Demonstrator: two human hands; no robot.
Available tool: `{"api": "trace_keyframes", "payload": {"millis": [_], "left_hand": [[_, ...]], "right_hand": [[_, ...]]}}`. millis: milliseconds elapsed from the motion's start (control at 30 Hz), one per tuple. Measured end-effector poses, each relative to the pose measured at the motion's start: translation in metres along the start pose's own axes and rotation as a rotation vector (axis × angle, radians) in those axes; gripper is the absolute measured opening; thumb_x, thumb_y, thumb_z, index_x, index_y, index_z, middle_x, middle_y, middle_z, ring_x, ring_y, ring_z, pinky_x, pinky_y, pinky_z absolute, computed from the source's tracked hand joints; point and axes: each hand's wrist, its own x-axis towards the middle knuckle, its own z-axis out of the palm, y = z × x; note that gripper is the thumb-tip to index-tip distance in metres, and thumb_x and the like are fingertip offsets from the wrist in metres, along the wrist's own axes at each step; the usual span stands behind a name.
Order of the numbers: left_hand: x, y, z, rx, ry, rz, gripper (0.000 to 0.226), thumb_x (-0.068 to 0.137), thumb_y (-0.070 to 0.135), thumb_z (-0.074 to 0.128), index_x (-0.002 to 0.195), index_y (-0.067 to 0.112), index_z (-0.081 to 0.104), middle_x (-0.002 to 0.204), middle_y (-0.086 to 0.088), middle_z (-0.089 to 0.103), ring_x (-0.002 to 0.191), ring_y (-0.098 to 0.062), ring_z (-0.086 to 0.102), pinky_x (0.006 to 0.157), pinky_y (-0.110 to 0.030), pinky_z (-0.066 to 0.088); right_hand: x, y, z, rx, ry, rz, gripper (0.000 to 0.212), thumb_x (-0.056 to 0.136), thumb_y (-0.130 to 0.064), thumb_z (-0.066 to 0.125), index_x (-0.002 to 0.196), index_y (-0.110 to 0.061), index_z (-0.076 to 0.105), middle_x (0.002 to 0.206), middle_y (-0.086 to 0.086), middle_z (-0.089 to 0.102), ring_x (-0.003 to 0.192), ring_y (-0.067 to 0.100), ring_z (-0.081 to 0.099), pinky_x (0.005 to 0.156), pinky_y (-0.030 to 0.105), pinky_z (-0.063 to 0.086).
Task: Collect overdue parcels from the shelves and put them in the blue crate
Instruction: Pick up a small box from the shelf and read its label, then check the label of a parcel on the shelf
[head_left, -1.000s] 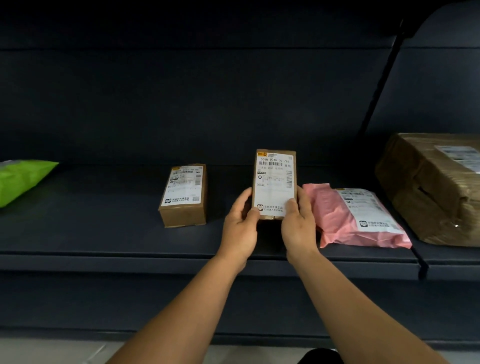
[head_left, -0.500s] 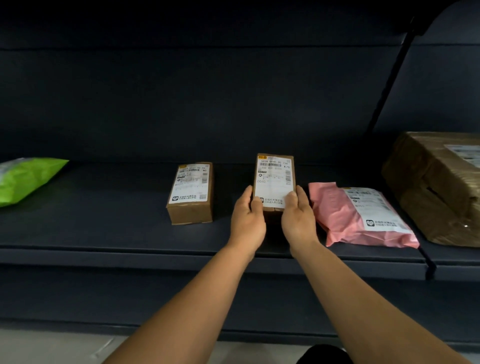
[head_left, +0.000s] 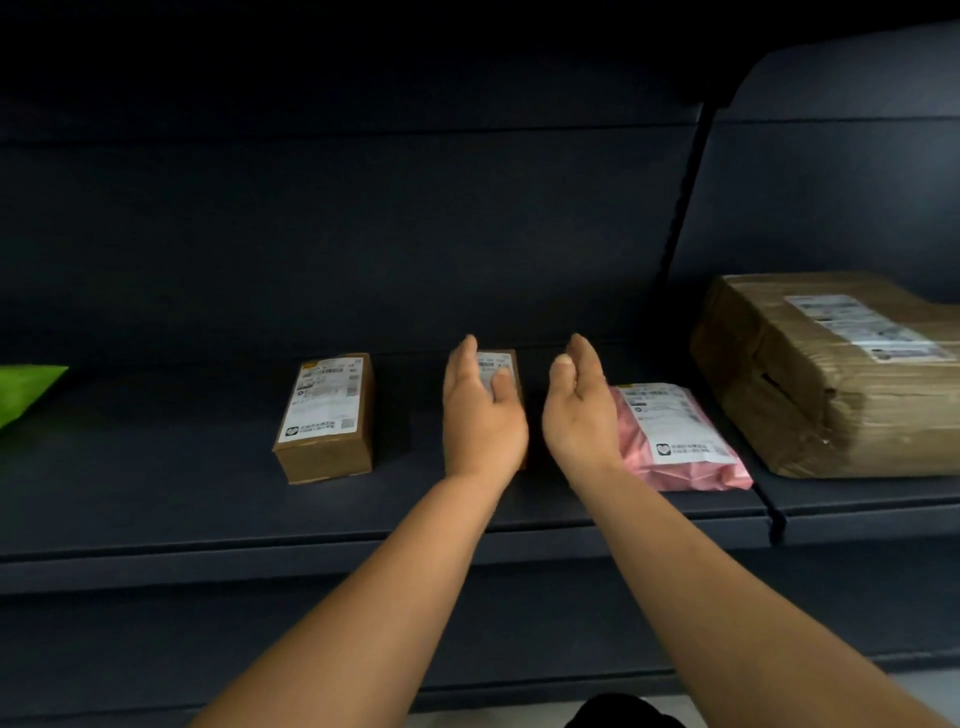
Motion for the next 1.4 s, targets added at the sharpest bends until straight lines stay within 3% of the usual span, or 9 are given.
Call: {"api": "trace_keyframes", "payload": {"millis": [67, 167, 400, 533, 733, 833, 1133, 1267, 1400], "left_hand": [[-0.001, 0.010, 0.011, -0.008, -0.031, 0.018, 0.052, 0.102, 0.023, 0.041, 0.151, 0.024, 0.023, 0.158, 0.004, 0.021, 0.144, -0.013, 0.023, 0.115, -0.025, 0.023], [-0.004, 0.019, 0.029, -0.055, -0.098, 0.011, 0.052, 0.101, 0.026, 0.043, 0.150, 0.025, 0.026, 0.157, 0.004, 0.025, 0.144, -0.014, 0.024, 0.118, -0.034, 0.023], [-0.017, 0.015, 0.068, 0.047, -0.310, -0.048, 0.053, 0.100, 0.026, 0.044, 0.150, 0.019, 0.028, 0.156, 0.000, 0.027, 0.140, -0.018, 0.034, 0.112, -0.028, 0.027], [-0.021, 0.003, 0.083, 0.125, -0.370, -0.107, 0.054, 0.097, 0.032, 0.046, 0.148, 0.021, 0.029, 0.152, -0.001, 0.031, 0.125, -0.035, 0.051, 0.104, -0.053, 0.043], [-0.020, -0.013, 0.089, 0.163, -0.357, -0.155, 0.062, 0.096, 0.030, 0.051, 0.150, 0.015, 0.026, 0.157, -0.004, 0.020, 0.139, -0.024, 0.032, 0.111, -0.039, 0.037], [-0.020, -0.017, 0.090, 0.138, -0.350, -0.195, 0.066, 0.097, 0.026, 0.052, 0.153, 0.018, 0.019, 0.159, -0.003, 0.005, 0.141, -0.021, 0.027, 0.103, -0.016, 0.021], [-0.023, -0.029, 0.088, 0.015, -0.285, -0.146, 0.065, 0.094, 0.020, 0.058, 0.150, 0.023, 0.026, 0.152, -0.002, 0.026, 0.136, -0.018, 0.035, 0.111, -0.028, 0.031], [-0.023, -0.029, 0.086, -0.012, -0.272, -0.065, 0.063, 0.094, 0.020, 0.059, 0.149, 0.021, 0.028, 0.152, 0.001, 0.027, 0.137, -0.013, 0.031, 0.114, -0.032, 0.030], [-0.021, -0.025, 0.081, -0.018, -0.256, 0.078, 0.063, 0.094, 0.016, 0.058, 0.149, 0.022, 0.028, 0.153, 0.008, 0.023, 0.130, 0.003, 0.024, 0.106, -0.013, 0.023]], "right_hand": [[0.005, 0.000, -0.011, -0.005, 0.054, -0.044, 0.050, 0.105, -0.029, 0.034, 0.152, -0.018, 0.026, 0.156, -0.001, 0.034, 0.143, 0.014, 0.030, 0.116, 0.027, 0.025], [0.014, 0.001, -0.032, -0.061, 0.120, -0.060, 0.049, 0.105, -0.029, 0.033, 0.152, -0.018, 0.028, 0.155, -0.001, 0.035, 0.142, 0.015, 0.031, 0.110, 0.024, 0.025], [0.033, 0.028, -0.082, -0.213, 0.212, 0.012, 0.046, 0.105, -0.030, 0.031, 0.150, -0.020, 0.034, 0.151, 0.004, 0.042, 0.140, 0.024, 0.036, 0.115, 0.038, 0.028], [0.036, 0.047, -0.100, -0.326, 0.195, 0.096, 0.047, 0.104, -0.029, 0.032, 0.150, -0.021, 0.034, 0.151, 0.007, 0.041, 0.137, 0.029, 0.039, 0.113, 0.043, 0.029], [0.039, 0.064, -0.115, -0.399, 0.107, 0.273, 0.053, 0.102, -0.028, 0.037, 0.153, -0.018, 0.026, 0.153, 0.010, 0.038, 0.138, 0.033, 0.038, 0.113, 0.041, 0.030], [0.039, 0.068, -0.120, -0.387, 0.079, 0.378, 0.055, 0.102, -0.028, 0.040, 0.153, -0.013, 0.025, 0.150, 0.014, 0.042, 0.135, 0.034, 0.041, 0.108, 0.038, 0.033], [0.032, 0.080, -0.112, -0.319, 0.175, 0.361, 0.045, 0.099, -0.032, 0.040, 0.141, -0.020, 0.046, 0.130, 0.011, 0.060, 0.115, 0.034, 0.057, 0.101, 0.049, 0.044], [0.026, 0.078, -0.111, -0.206, 0.223, 0.270, 0.042, 0.101, -0.027, 0.041, 0.142, -0.019, 0.044, 0.123, 0.007, 0.062, 0.099, 0.023, 0.063, 0.087, 0.042, 0.053], [0.017, 0.073, -0.109, -0.095, 0.290, 0.157, 0.042, 0.101, -0.026, 0.044, 0.143, -0.020, 0.043, 0.119, -0.003, 0.058, 0.095, 0.011, 0.059, 0.067, 0.017, 0.046]]}}
